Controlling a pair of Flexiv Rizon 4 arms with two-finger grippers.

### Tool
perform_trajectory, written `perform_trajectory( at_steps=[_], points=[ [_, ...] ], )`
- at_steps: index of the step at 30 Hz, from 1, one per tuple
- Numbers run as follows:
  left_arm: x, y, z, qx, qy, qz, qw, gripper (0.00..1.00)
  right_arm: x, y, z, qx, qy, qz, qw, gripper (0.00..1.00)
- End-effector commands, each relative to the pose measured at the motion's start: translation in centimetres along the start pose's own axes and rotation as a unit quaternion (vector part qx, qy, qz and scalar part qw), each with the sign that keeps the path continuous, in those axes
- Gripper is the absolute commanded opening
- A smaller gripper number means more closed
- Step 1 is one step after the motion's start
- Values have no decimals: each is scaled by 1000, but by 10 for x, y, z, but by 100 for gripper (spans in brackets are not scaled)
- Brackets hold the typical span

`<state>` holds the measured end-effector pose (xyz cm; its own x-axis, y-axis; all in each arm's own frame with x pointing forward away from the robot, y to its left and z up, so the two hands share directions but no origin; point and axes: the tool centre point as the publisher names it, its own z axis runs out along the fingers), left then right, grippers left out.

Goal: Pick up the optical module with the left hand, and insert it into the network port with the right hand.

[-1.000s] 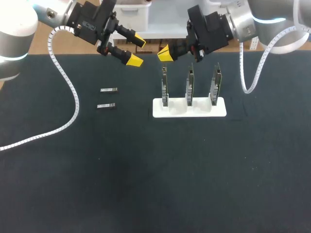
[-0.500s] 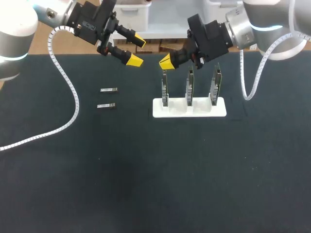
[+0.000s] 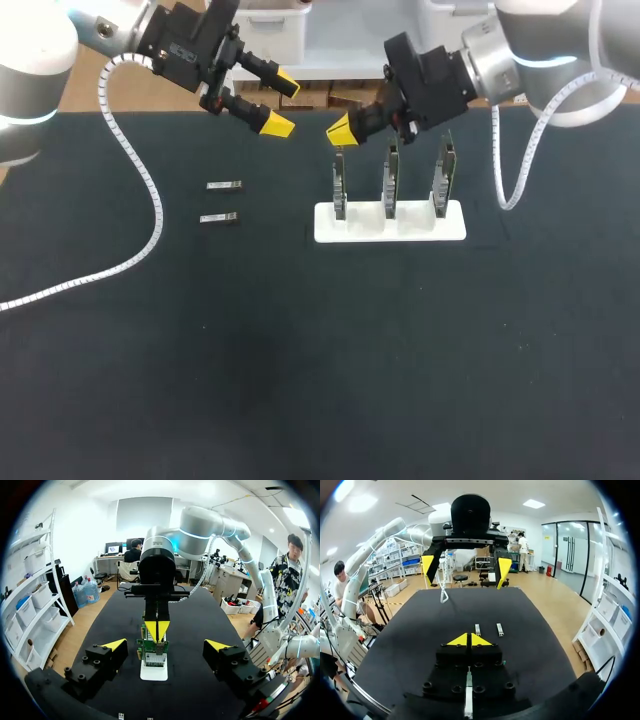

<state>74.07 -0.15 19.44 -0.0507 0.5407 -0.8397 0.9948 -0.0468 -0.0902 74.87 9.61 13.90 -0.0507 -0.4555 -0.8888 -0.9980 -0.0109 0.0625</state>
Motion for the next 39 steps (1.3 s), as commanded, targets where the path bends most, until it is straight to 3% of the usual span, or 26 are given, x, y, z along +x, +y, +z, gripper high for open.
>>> perform_trajectory(
  at_steps=[1,5,6,7,8,9,19,30,39],
  points=[
    [-1,0,0,0,3,-2,1000,100,6,-1,2,0,-6,-1,1000,0],
    [-1,0,0,0,3,-2,1000,100,-3,-3,-4,2,-29,-4,1000,0],
    [-1,0,0,0,3,-2,1000,100,-6,-2,-6,0,-32,-9,999,13],
    [-1,0,0,0,3,-2,1000,100,-9,-2,-7,0,-33,-9,999,41],
    [-1,0,0,0,3,-2,1000,100,-12,-1,-9,-1,-36,-10,999,87],
    [-1,0,0,0,3,-2,1000,100,-14,-1,-10,-1,-36,-10,999,100],
    [-1,0,0,0,3,-2,1000,100,-25,1,-39,6,-26,-30,999,100],
    [-1,0,0,0,3,-2,1000,100,-8,11,-89,17,22,-17,999,100],
    [-1,0,0,0,3,-2,1000,100,4,16,-113,18,39,-14,999,100]
  ],
)
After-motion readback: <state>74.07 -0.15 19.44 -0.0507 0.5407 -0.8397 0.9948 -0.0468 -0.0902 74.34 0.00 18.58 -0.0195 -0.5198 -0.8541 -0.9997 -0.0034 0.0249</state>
